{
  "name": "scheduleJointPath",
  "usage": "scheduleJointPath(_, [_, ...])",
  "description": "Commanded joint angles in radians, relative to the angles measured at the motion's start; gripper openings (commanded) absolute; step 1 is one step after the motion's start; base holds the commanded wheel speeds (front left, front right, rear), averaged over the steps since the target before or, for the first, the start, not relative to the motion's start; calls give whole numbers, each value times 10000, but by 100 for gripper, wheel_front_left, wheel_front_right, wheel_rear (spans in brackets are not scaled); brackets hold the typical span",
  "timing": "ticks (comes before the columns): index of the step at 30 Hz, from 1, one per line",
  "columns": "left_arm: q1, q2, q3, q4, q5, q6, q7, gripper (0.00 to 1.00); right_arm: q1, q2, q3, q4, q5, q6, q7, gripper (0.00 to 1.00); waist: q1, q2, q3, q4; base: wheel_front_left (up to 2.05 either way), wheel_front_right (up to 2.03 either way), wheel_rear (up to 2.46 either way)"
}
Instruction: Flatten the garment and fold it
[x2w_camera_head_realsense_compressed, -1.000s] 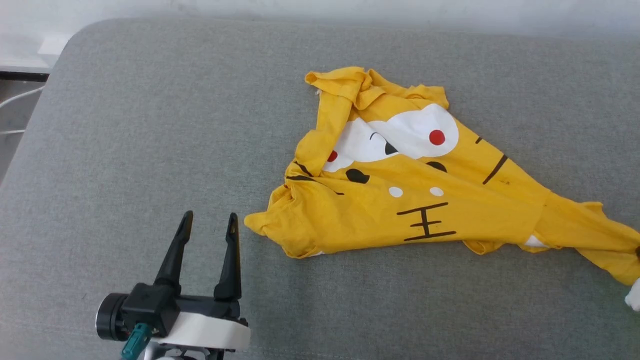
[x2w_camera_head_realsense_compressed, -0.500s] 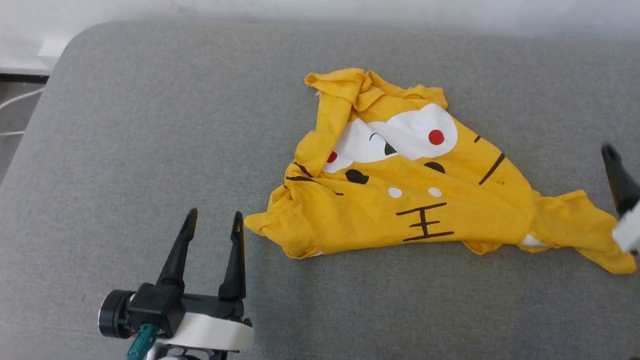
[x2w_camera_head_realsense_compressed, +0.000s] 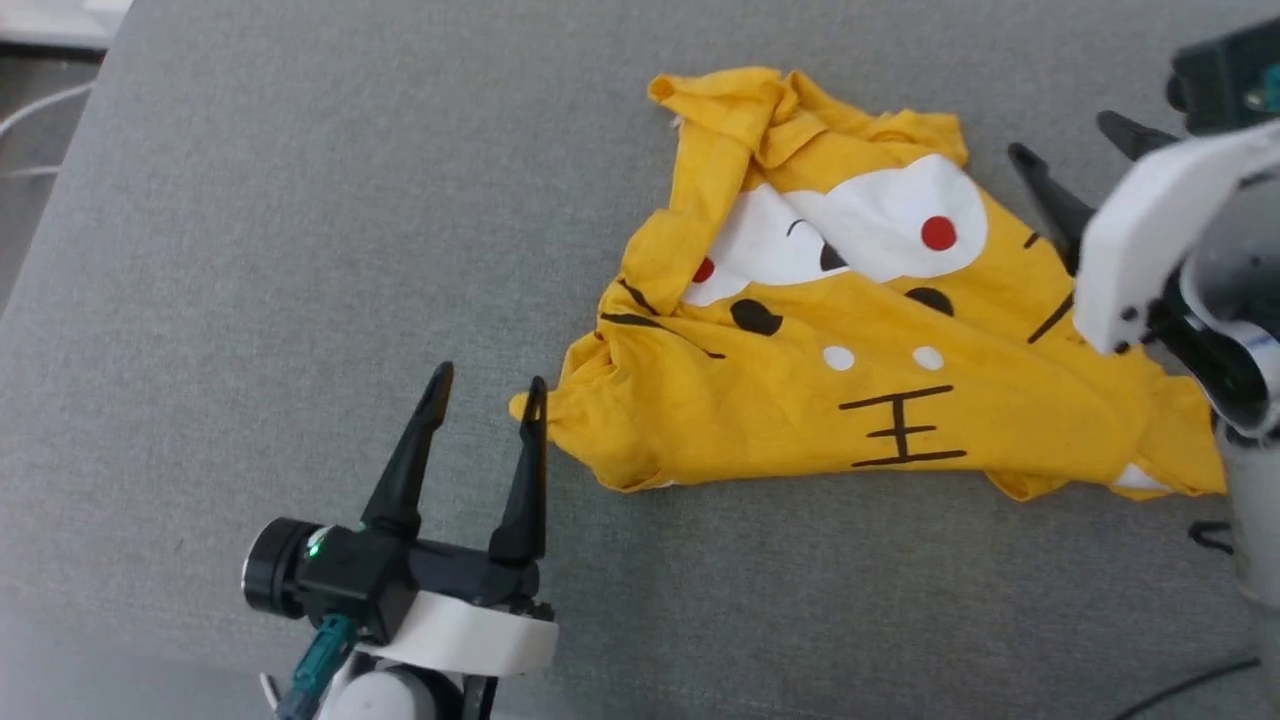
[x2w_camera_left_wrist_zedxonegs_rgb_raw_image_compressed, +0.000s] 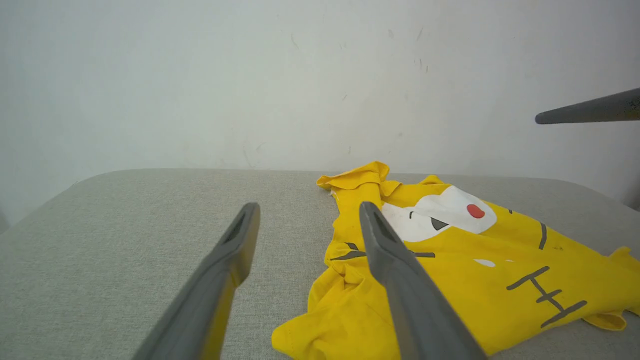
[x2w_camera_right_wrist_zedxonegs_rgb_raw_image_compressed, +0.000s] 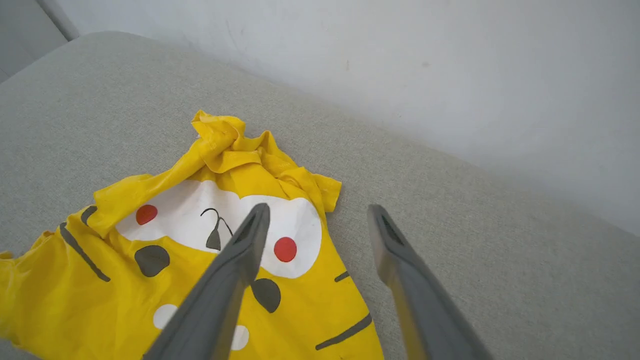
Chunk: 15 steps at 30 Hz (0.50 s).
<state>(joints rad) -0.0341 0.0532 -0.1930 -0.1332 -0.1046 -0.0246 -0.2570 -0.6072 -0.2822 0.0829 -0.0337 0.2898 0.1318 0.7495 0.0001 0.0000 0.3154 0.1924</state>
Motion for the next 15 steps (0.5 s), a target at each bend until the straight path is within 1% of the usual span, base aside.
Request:
scheduleJointPath(1, [-187, -29, -55, -46, 40, -32, -47, 100, -212, -31, 118, 261, -80, -11, 104, 100, -1, 0, 492, 364, 0, 0, 0])
scheduleJointPath(5, [-467, -29, -341, -21, 27, -80, -47, 100, -854, -100, 502, 1610, -324, -11, 515, 100, -1, 0, 876, 647, 0, 0, 0])
scheduleJointPath(7, [-604, -29, -497, 16, -23, -106, -47, 100, -1068, -93, 547, 2211, -432, -11, 483, 100, -1, 0, 1019, 819, 0, 0, 0])
scheduleJointPath(14, [-846, -29, -1003, 240, -171, -108, -47, 100, -1100, 4, 388, 3927, -685, -11, -420, 100, -1, 0, 1185, 1423, 0, 0, 0])
scheduleJointPath(15, [-851, -29, -1033, 266, -186, -91, -47, 100, -1077, -13, 433, 4120, -726, -11, -530, 50, -1, 0, 1182, 1462, 0, 0, 0])
